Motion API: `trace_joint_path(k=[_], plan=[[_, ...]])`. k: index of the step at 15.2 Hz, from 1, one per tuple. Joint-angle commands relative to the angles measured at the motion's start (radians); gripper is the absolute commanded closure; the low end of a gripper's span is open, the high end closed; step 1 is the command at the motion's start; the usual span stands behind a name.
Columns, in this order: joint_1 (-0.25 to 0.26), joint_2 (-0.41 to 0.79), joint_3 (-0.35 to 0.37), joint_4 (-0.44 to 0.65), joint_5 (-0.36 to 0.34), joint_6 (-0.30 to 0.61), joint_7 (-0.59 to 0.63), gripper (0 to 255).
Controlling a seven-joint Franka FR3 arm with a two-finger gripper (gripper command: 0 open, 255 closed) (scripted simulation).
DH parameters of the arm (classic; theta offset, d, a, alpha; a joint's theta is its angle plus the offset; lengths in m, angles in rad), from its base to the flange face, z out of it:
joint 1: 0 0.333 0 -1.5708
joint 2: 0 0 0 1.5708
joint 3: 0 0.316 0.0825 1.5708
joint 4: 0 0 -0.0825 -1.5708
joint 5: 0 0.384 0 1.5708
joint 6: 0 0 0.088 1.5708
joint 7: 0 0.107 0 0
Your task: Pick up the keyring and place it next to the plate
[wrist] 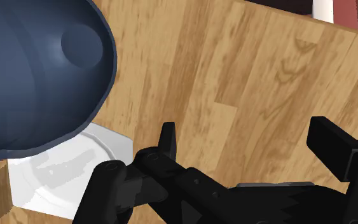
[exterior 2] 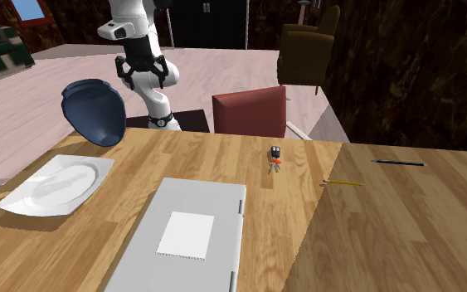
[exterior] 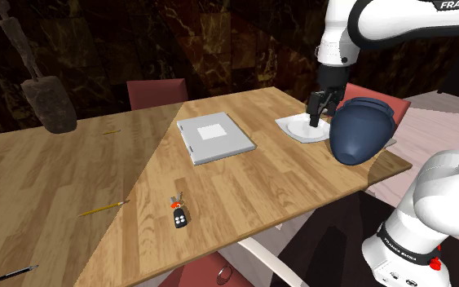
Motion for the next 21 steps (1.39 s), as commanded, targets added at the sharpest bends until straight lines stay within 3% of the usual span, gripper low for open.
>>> trace_joint_path(k=[1, 12, 21], plan=[[0.000, 0.000, 0.000, 0.000, 0.000, 0.000, 0.000, 0], [0.061, 0.247, 0.209, 0.053, 0.117, 0.203, 0.245, 0], [0.081, 0.538, 0.364, 0.209, 0.101, 0.345, 0.460, 0]])
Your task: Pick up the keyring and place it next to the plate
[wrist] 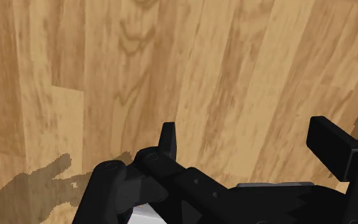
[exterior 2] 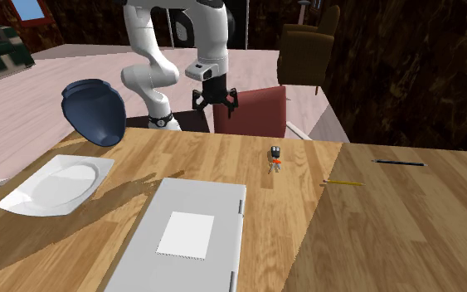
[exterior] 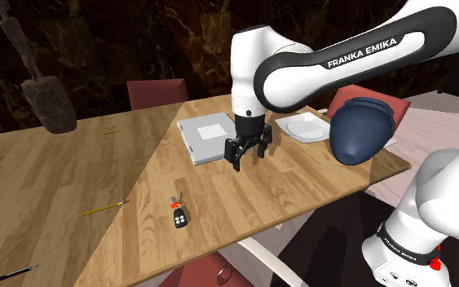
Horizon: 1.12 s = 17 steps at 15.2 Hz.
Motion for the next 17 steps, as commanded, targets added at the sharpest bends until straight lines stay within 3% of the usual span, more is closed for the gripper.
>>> trace_joint_path(k=[1, 9, 17], plan=[[0.003, 0.072, 0.029, 0.049, -0.018, 0.022, 0.051, 0], [0.055, 0.388, 0.109, 0.285, -0.160, 0.078, 0.272, 0], [0.195, 0.722, 0.094, 0.623, -0.317, 0.041, 0.448, 0]])
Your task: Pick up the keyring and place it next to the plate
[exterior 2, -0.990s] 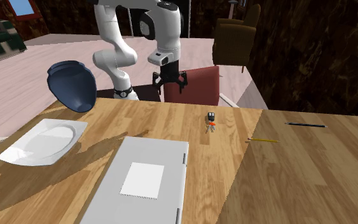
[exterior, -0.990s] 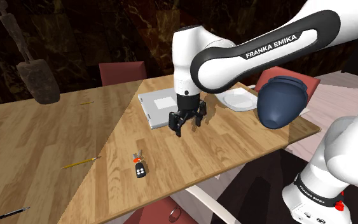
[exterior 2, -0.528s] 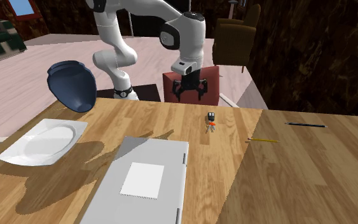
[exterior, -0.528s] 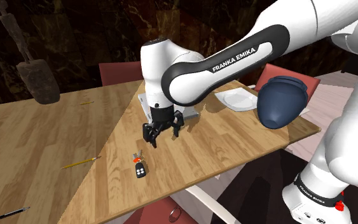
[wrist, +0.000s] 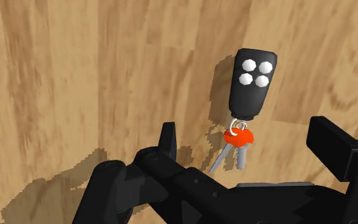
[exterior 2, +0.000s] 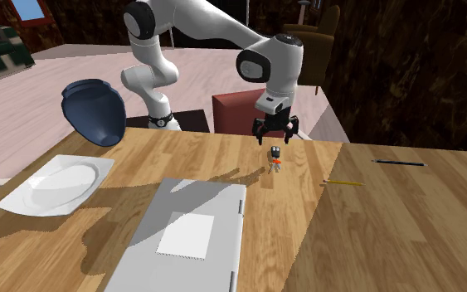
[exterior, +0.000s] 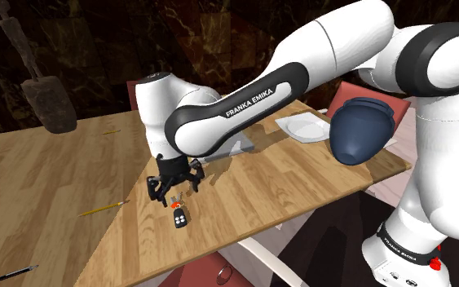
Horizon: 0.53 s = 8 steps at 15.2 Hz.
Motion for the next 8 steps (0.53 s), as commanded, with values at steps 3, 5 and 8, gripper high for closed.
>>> trace_joint_path(k=[3, 5, 8], plan=[[0.034, 0.075, -0.012, 0.061, -0.032, 0.009, 0.030, 0], [0.036, 0.085, -0.015, 0.048, -0.038, 0.031, 0.034, 0], [0.040, 0.104, -0.021, 0.027, -0.048, 0.070, 0.040, 0]])
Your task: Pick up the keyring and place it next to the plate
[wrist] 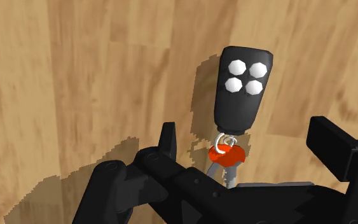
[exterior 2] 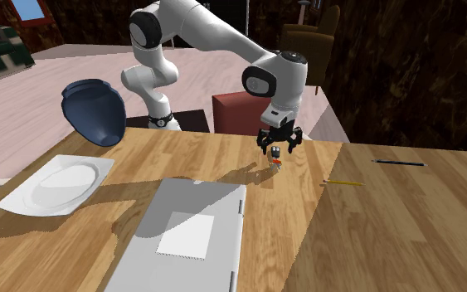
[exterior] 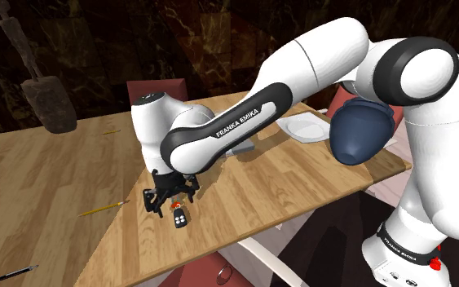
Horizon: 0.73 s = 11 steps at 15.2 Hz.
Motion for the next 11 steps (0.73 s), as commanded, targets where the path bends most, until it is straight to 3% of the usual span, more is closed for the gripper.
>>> trace_joint_path(k=[1, 8, 9, 11], plan=[[0.001, 0.006, -0.002, -0.011, -0.004, 0.016, 0.003, 0], [0.001, 0.006, -0.002, -0.010, -0.004, 0.016, 0.003, 0], [0.001, 0.006, -0.002, -0.010, -0.004, 0.016, 0.003, 255], [0.001, 0.006, -0.002, -0.010, -0.004, 0.016, 0.003, 255]])
